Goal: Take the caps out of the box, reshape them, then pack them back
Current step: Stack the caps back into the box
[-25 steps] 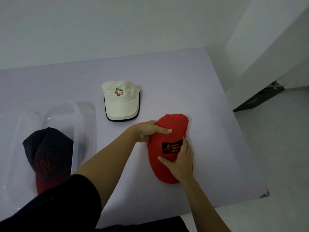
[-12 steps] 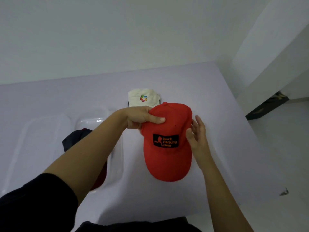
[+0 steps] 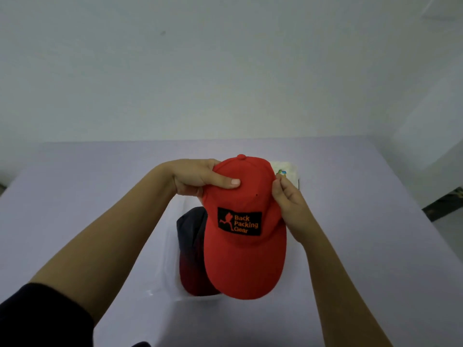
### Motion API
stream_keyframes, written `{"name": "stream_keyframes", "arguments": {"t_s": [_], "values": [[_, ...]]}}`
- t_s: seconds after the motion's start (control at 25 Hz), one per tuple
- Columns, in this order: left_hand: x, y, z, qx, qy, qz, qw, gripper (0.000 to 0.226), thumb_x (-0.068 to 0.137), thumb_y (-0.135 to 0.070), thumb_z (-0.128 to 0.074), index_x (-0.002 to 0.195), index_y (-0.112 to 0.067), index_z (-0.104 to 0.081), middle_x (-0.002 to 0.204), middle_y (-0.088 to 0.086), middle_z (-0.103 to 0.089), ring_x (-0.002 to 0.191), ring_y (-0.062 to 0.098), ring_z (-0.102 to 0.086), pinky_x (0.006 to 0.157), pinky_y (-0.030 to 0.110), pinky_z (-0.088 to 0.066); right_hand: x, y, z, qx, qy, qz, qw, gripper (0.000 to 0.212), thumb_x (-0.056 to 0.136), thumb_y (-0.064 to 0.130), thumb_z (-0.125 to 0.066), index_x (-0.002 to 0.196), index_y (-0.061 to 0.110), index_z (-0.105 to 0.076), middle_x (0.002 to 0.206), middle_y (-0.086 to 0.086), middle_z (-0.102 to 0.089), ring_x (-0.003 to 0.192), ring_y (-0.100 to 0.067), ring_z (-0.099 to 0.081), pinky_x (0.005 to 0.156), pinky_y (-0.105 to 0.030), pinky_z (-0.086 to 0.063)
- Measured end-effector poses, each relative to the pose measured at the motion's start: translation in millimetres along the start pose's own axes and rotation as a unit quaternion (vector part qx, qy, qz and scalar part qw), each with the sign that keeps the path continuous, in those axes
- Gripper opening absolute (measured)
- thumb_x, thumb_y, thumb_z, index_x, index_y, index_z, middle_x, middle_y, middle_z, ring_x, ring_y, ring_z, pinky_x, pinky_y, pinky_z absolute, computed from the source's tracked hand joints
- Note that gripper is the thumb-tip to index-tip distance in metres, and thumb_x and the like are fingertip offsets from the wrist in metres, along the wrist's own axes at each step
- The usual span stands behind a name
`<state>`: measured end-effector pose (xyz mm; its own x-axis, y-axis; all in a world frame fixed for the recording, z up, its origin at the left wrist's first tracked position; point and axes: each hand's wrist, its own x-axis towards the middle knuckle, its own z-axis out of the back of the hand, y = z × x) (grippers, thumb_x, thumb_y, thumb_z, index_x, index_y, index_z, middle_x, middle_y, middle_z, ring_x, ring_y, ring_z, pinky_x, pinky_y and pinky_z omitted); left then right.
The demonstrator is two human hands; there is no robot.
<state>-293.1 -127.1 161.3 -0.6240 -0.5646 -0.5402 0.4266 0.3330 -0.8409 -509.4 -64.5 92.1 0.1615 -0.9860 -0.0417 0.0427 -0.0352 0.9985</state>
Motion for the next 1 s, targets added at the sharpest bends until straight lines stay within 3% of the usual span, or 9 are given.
{"name": "stream_keyframes", "arguments": {"t_s": [0.12, 0.28, 0.36, 0.44, 0.52, 0.6, 0.8, 0.92, 1.0], "values": [[-26.1, 13.4, 11.1, 0.009, -0.003, 0.002, 1.000, 0.070, 0.044, -0.047, -0.090, 0.105, -0.021, -0.068, 0.115, 0.012, -0.069, 0.107, 0.033, -0.065, 0.090, 0.057, -0.051, 6.7, 2.7, -32.6, -0.005, 0.002, 0.009, 1.000, 0.030, 0.086, 0.048, -0.046, 0.088, 0.026, -0.066, 0.084, 0.015, -0.067, 0.082, 0.001, -0.060, 0.082, -0.023, -0.047], [-35.7, 25.4, 21.8, 0.010, -0.042, 0.020, 0.999, 0.045, 0.074, -0.034, -0.070, 0.115, -0.018, -0.062, 0.120, 0.015, -0.066, 0.110, 0.037, -0.063, 0.094, 0.064, -0.044, 14.2, -8.7, -50.6, -0.020, 0.002, -0.001, 1.000, 0.088, 0.073, 0.076, -0.050, 0.094, -0.010, -0.053, 0.085, -0.022, -0.059, 0.080, -0.022, -0.050, 0.076, -0.037, -0.042], [-37.5, 29.6, 28.8, 0.026, -0.034, 0.028, 0.999, 0.046, 0.073, -0.036, -0.072, 0.114, -0.019, -0.063, 0.117, 0.011, -0.069, 0.108, 0.032, -0.065, 0.093, 0.061, -0.047, 20.0, -16.5, -55.1, -0.042, -0.021, -0.021, 0.999, 0.067, 0.086, 0.062, -0.041, 0.098, -0.001, -0.061, 0.102, -0.032, -0.059, 0.091, -0.029, -0.058, 0.084, -0.037, -0.047], [-40.7, 31.3, 41.8, 0.019, -0.040, 0.009, 0.999, 0.063, 0.056, -0.047, -0.085, 0.110, -0.020, -0.066, 0.113, 0.008, -0.071, 0.102, 0.027, -0.068, 0.088, 0.054, -0.053, 28.0, -25.3, -51.9, -0.049, -0.069, -0.034, 0.996, 0.044, 0.098, 0.046, -0.029, 0.110, 0.021, -0.063, 0.109, -0.012, -0.065, 0.106, -0.015, -0.058, 0.095, -0.027, -0.043], [-45.5, 28.6, 61.3, -0.012, -0.083, -0.022, 0.996, 0.081, 0.039, -0.055, -0.088, 0.108, -0.020, -0.066, 0.107, 0.006, -0.073, 0.093, 0.023, -0.071, 0.076, 0.047, -0.059, 38.8, -41.4, -44.8, -0.088, -0.069, -0.058, 0.992, 0.039, 0.100, 0.041, -0.033, 0.125, 0.020, -0.055, 0.120, 0.002, -0.062, 0.115, -0.013, -0.056, 0.102, -0.030, -0.041], [-49.6, 22.9, 84.5, -0.038, -0.127, -0.047, 0.990, 0.088, 0.036, -0.055, -0.089, 0.113, -0.021, -0.064, 0.109, 0.006, -0.073, 0.094, 0.023, -0.071, 0.069, 0.043, -0.060, 47.4, -61.2, -45.3, -0.175, 0.017, -0.108, 0.979, 0.045, 0.092, 0.038, -0.055, 0.132, 0.018, -0.046, 0.125, 0.005, -0.057, 0.120, -0.015, -0.053, 0.101, -0.032, -0.042], [-41.3, 7.5, 126.7, -0.045, -0.196, -0.068, 0.977, 0.087, 0.041, -0.057, -0.087, 0.117, -0.022, -0.062, 0.116, 0.008, -0.070, 0.102, 0.027, -0.069, 0.076, 0.047, -0.058, 70.6, -88.8, -71.8, -0.244, 0.178, -0.178, 0.936, 0.115, 0.060, 0.054, -0.081, 0.148, 0.026, -0.012, 0.156, -0.001, -0.023, 0.141, -0.022, -0.027, 0.113, -0.043, -0.031], [-28.9, 7.2, 136.1, -0.045, -0.214, -0.058, 0.974, 0.083, 0.042, -0.058, -0.086, 0.115, -0.023, -0.063, 0.115, 0.007, -0.071, 0.103, 0.027, -0.068, 0.081, 0.052, -0.056, 85.0, -98.0, -75.5, -0.283, 0.257, -0.250, 0.889, 0.129, 0.055, 0.049, -0.086, 0.149, 0.029, 0.001, 0.155, -0.008, -0.024, 0.138, -0.027, -0.033, 0.111, -0.044, -0.034], [-19.0, 12.0, 138.8, -0.036, -0.218, -0.047, 0.974, 0.072, 0.058, -0.055, -0.082, 0.119, -0.021, -0.062, 0.116, 0.007, -0.070, 0.105, 0.027, -0.067, 0.087, 0.054, -0.053, 86.7, -100.2, -79.2, -0.321, 0.290, -0.235, 0.870, 0.122, 0.057, 0.039, -0.087, 0.148, 0.028, -0.007, 0.151, -0.006, -0.032, 0.134, -0.026, -0.039, 0.108, -0.042, -0.039]]}}
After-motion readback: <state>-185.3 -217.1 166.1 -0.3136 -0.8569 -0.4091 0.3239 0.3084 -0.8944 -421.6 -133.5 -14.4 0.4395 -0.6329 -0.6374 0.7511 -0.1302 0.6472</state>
